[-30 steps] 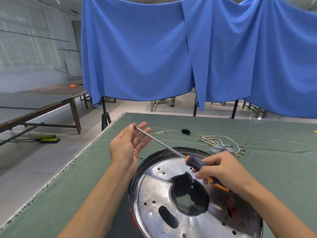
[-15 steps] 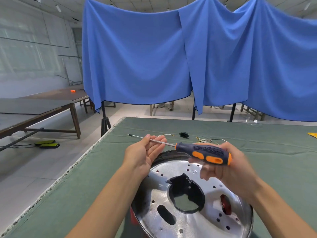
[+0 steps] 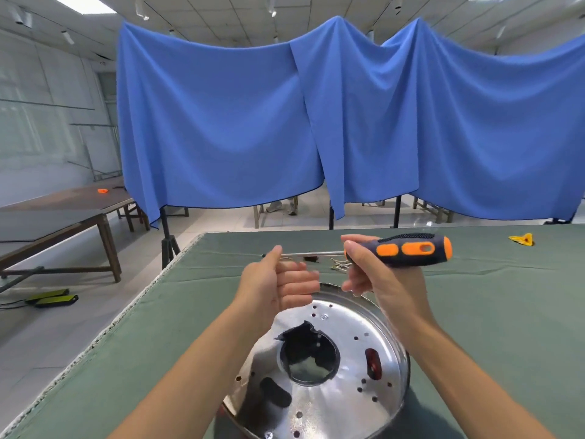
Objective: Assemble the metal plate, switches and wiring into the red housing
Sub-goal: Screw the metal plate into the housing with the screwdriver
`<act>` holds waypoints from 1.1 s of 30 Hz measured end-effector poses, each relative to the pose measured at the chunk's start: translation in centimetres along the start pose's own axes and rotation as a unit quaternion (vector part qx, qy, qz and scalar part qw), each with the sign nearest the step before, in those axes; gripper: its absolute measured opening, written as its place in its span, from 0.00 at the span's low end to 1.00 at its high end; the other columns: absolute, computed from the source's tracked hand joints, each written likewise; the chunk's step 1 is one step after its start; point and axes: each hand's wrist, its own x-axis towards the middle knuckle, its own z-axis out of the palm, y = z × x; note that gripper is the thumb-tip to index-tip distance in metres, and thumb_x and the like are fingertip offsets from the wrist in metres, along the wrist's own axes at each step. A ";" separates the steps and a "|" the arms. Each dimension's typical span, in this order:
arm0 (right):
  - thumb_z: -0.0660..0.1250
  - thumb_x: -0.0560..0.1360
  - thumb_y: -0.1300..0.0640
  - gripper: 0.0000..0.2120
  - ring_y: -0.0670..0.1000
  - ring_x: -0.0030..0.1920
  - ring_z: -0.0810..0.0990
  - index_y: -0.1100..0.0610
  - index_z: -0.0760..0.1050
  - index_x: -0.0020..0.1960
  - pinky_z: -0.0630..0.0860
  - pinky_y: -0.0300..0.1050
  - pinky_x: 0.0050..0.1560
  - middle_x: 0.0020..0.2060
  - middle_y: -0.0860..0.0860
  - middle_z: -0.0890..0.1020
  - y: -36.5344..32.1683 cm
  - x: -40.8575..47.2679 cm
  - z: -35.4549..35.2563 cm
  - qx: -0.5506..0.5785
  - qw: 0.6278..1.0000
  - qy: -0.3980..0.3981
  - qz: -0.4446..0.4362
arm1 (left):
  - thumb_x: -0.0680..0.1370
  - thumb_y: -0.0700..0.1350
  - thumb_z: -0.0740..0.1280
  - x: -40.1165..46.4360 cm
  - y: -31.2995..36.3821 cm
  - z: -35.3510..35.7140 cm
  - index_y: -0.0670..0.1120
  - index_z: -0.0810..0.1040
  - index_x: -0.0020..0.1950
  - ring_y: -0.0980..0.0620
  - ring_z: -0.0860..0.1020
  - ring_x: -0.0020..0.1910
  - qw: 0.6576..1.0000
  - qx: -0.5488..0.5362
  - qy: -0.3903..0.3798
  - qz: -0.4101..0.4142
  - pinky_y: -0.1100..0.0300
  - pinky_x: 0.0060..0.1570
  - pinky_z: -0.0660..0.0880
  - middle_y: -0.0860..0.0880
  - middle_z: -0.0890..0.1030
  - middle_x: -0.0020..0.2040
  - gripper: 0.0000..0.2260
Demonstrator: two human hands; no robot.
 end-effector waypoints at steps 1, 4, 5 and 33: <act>0.72 0.72 0.57 0.05 0.52 0.28 0.80 0.54 0.83 0.48 0.77 0.39 0.30 0.27 0.53 0.79 0.1 -0.1 -0.4 -0.005 1.000 0.015 -0.013 | 0.82 0.48 0.59 0.4 -0.3 -0.2 0.37 0.78 0.46 0.48 0.82 0.29 0.992 0.111 0.030 0.056 0.59 0.24 0.75 0.44 0.85 0.35 0.16; 0.72 0.73 0.57 0.08 0.52 0.33 0.82 0.52 0.82 0.52 0.80 0.42 0.38 0.33 0.54 0.82 0.8 -0.1 -1.4 -0.029 0.998 0.039 -0.040 | 0.76 0.45 0.63 2.2 -0.9 -1.0 0.48 0.80 0.49 0.51 0.79 0.46 0.798 0.533 0.098 0.263 0.55 0.43 0.76 0.55 0.82 0.44 0.07; 0.72 0.73 0.57 0.09 0.52 0.34 0.82 0.52 0.82 0.53 0.80 0.44 0.39 0.34 0.53 0.83 1.0 -0.1 -1.5 -0.034 0.997 0.045 -0.042 | 0.74 0.45 0.64 2.9 -1.0 -1.2 0.50 0.79 0.54 0.52 0.76 0.53 0.747 0.608 0.066 0.261 0.56 0.48 0.74 0.56 0.79 0.49 0.10; 0.72 0.74 0.56 0.08 0.47 0.32 0.80 0.49 0.82 0.52 0.75 0.38 0.32 0.32 0.47 0.82 1.8 2.0 -1.9 -0.085 0.994 0.003 -0.063 | 0.73 0.45 0.65 6.0 1.4 -4.6 0.44 0.78 0.38 0.50 0.76 0.31 0.855 0.480 -0.154 -0.122 0.62 0.34 0.73 0.45 0.78 0.36 0.06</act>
